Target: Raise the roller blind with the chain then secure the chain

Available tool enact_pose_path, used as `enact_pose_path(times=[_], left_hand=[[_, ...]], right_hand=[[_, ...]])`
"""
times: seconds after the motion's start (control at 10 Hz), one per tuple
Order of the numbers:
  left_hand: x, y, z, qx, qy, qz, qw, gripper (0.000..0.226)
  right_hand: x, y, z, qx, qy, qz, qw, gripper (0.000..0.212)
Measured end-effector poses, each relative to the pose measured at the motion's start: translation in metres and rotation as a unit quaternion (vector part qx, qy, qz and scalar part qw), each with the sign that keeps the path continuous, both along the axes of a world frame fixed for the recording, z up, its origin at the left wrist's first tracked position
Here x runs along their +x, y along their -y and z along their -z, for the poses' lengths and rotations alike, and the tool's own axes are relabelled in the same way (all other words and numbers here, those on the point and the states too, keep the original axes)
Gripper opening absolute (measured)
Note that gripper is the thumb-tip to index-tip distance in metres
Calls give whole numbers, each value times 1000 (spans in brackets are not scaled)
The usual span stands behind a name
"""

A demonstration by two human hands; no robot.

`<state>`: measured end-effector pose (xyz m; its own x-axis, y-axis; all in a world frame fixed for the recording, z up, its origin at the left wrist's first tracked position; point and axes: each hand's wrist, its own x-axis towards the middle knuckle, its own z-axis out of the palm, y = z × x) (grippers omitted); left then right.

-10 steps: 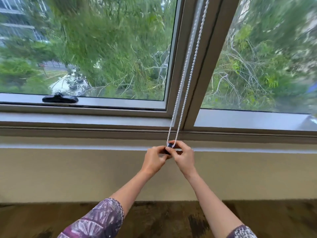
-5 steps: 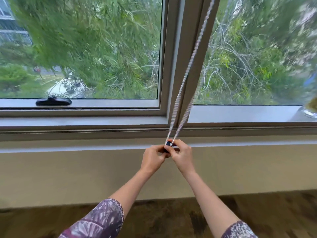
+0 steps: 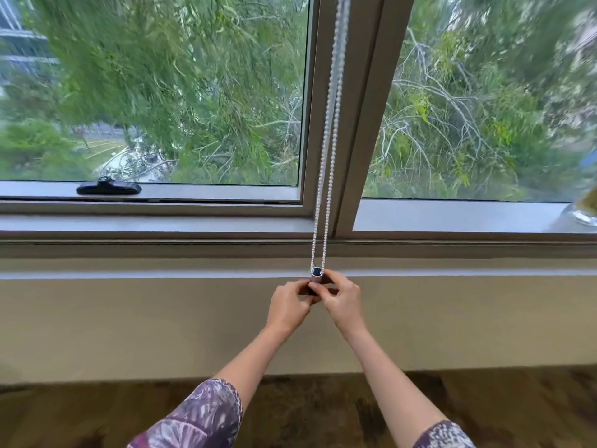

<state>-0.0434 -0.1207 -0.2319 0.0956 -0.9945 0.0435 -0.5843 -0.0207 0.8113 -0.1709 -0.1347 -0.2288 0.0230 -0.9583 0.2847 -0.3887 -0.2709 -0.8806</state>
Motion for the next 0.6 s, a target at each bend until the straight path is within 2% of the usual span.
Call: enact_pose_path(times=[0.1, 0.3, 0.4, 0.5, 0.6], left_hand=[[2, -6, 5, 19, 30, -13, 999, 28], [22, -26, 18, 59, 80, -41, 994, 32], [45, -41, 18, 69, 104, -40, 991, 34], [66, -51, 14, 69, 126, -29, 989, 35], [103, -69, 8, 53, 166, -21, 984, 36]], right_hand=[[0, -6, 10, 17, -13, 2, 1000, 21], [7, -32, 27, 128, -31, 43, 990, 24], [29, -49, 29, 157, -50, 44, 985, 19], [50, -56, 27, 169, -51, 65, 982, 29], [88, -68, 23, 216, -57, 84, 971, 49]])
